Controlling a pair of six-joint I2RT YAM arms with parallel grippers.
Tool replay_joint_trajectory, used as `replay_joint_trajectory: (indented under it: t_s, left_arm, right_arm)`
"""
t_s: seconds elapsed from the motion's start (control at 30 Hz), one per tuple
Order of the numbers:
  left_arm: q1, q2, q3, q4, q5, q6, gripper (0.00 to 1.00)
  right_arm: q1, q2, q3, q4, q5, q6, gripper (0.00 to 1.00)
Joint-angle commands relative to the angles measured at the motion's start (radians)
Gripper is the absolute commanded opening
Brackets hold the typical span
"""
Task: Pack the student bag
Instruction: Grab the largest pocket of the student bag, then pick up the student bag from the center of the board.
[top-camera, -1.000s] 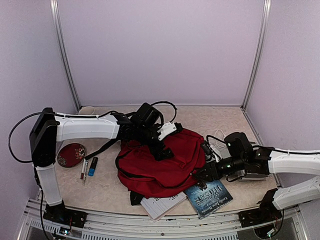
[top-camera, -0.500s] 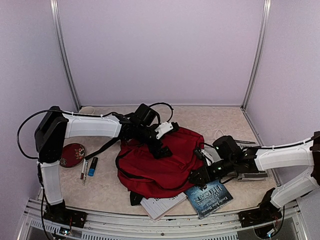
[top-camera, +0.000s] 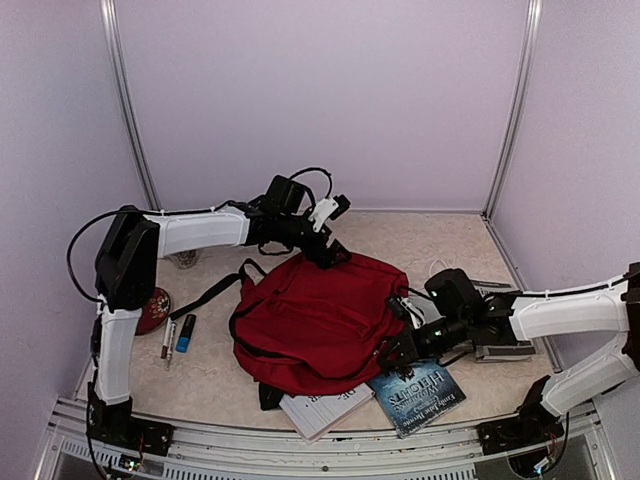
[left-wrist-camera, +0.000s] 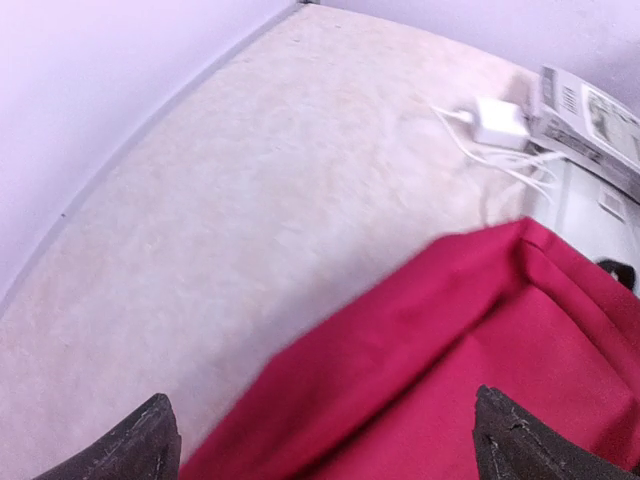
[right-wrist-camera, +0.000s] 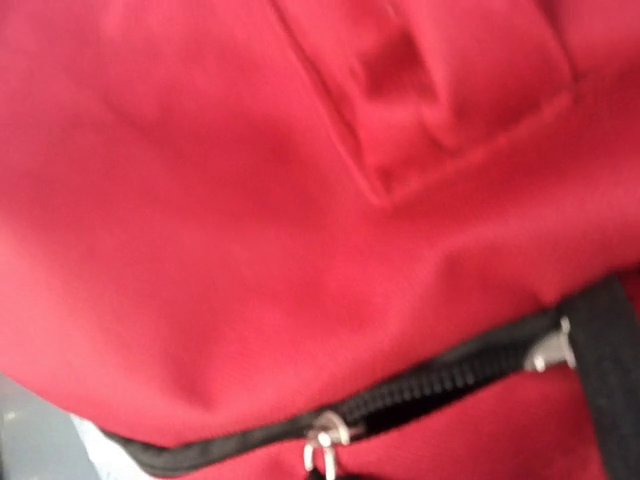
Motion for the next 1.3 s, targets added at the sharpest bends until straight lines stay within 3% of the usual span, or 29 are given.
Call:
replay_joint_trajectory:
  t_s: [0.0,0.03,0.1,0.23,0.47,0.63,0.93,1.13,1.27]
  left_arm:
    - [0.035,0.245,0.313,-0.22,-0.128,-0.064,0.99]
    - [0.055,0.307,0.403,-0.271,-0.147,-0.084,0.99]
    - [0.084,0.346,0.444,-0.293,-0.135,-0.103,0.99]
    - [0.125,0.342,0.353,-0.162,-0.099,-0.083,0.99]
    - [0.127,0.311,0.257,-0.147,0.022,0.0,0.98]
    - [0.152,0.281,0.189,-0.149,-0.03,-0.008,0.81]
    - [0.182,-0.053,-0.212,0.157,0.084,-0.107,0.8]
    - [0.129,-0.2,-0.325,0.211,0.184,-0.09,0.82]
    - [0.097,-0.374,-0.397,0.217,0.216,-0.003,0.87]
  right_arm:
    - [-0.012,-0.018,0.064,-0.024,0.081,0.023,0.0]
    - [-0.022,-0.011,0.075,-0.029,0.087,0.019,0.0]
    - [-0.036,0.002,0.095,-0.044,0.1,0.003,0.0]
    - [-0.127,0.013,0.138,-0.042,0.064,-0.043,0.0]
    - [-0.319,0.109,0.316,-0.16,0.032,-0.205,0.0]
    - [-0.378,0.24,0.582,-0.297,0.062,-0.369,0.0]
    - [-0.397,0.504,1.242,-0.477,0.037,-0.558,0.0]
    - [-0.382,0.532,1.433,-0.53,-0.062,-0.669,0.0]
    - [-0.359,0.493,1.416,-0.657,-0.142,-0.807,0.0]
